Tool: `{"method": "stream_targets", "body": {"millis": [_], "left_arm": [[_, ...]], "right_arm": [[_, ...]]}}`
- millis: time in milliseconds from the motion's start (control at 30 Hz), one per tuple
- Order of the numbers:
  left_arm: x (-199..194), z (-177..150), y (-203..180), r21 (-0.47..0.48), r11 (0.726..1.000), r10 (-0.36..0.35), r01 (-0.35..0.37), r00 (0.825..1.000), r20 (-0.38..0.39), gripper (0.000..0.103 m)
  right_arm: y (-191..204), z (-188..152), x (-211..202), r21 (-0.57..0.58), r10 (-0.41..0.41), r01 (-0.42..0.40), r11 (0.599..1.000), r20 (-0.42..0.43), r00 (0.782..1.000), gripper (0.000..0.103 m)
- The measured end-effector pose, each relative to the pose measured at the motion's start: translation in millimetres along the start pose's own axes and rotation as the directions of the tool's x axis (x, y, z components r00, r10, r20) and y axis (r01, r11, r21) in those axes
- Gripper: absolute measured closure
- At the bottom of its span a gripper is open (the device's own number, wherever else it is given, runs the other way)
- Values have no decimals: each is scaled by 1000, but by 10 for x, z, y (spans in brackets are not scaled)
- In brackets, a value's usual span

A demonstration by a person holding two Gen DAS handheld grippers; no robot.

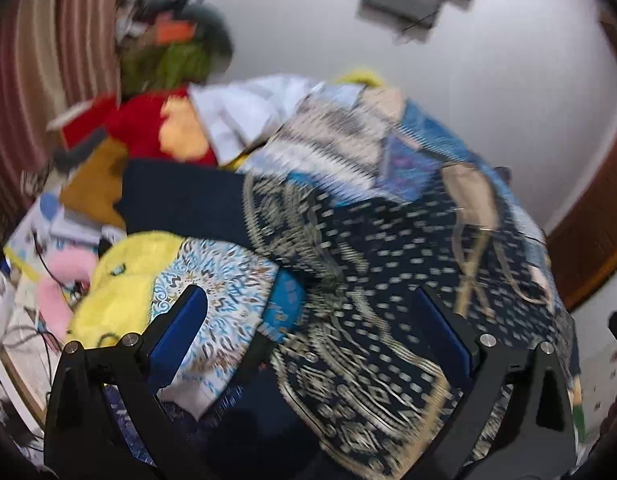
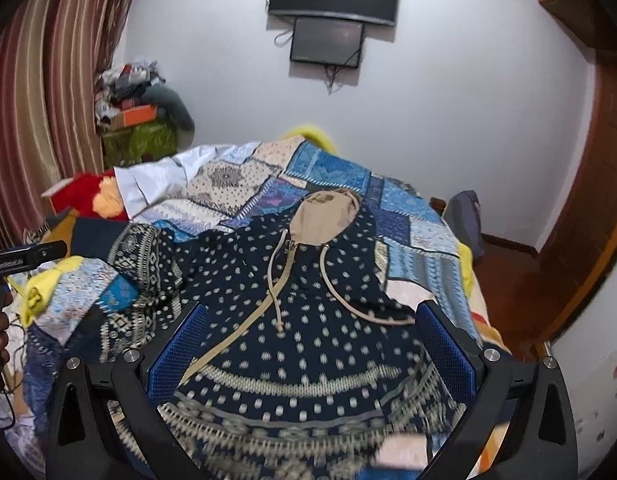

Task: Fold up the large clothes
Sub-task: 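Grasp the navy sleeve cuff with the left gripper and lift it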

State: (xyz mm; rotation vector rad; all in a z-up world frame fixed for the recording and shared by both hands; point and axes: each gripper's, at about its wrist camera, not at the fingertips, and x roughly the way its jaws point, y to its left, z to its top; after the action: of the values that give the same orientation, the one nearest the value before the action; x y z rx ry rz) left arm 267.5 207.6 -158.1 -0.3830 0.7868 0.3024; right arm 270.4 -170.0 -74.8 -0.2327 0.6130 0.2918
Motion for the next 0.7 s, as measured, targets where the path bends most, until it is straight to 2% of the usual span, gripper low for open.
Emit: {"method": "stream_targets", "body": {"millis": [133, 200, 267, 333, 400, 500, 600, 633, 667, 700], "left_arm": [[573, 116, 210, -39, 998, 46, -51, 993, -107, 0], [848, 180, 342, -87, 995, 42, -57, 986, -159, 0], [1035, 217, 459, -141, 989, 11, -41, 979, -203, 4], [1237, 228, 594, -235, 972, -73, 12, 965, -252, 8], [1344, 231, 695, -303, 953, -100, 19, 962, -254, 8], [1385, 303, 682, -270, 963, -69, 9, 974, -217, 11], [1473, 389, 697, -257, 966, -15, -36, 981, -195, 23], [1497, 428, 703, -249, 967, 12, -60, 982, -189, 31], [1519, 471, 698, -230, 968, 55, -97, 981, -184, 44], [1554, 513, 701, -209, 968, 99, -136, 979, -179, 51]], "right_arm": [[56, 105, 532, -11, 22, -23, 1000, -52, 998, 0], [92, 144, 853, -15, 39, -41, 999, -93, 995, 0], [137, 162, 1181, -24, 49, -53, 998, -140, 989, 0], [200, 166, 1481, -24, 70, -75, 997, -183, 981, 0], [276, 148, 1758, -11, 113, -119, 993, -236, 965, 0], [422, 88, 2169, -8, 160, -171, 985, -320, 934, 0], [624, 2, 2526, -24, 187, -215, 976, -402, 896, 0], [681, -29, 2595, -31, 188, -222, 975, -422, 887, 0], [757, -69, 2709, -45, 186, -231, 972, -455, 871, 0], [811, -101, 2785, -56, 182, -238, 970, -480, 858, 0]]}}
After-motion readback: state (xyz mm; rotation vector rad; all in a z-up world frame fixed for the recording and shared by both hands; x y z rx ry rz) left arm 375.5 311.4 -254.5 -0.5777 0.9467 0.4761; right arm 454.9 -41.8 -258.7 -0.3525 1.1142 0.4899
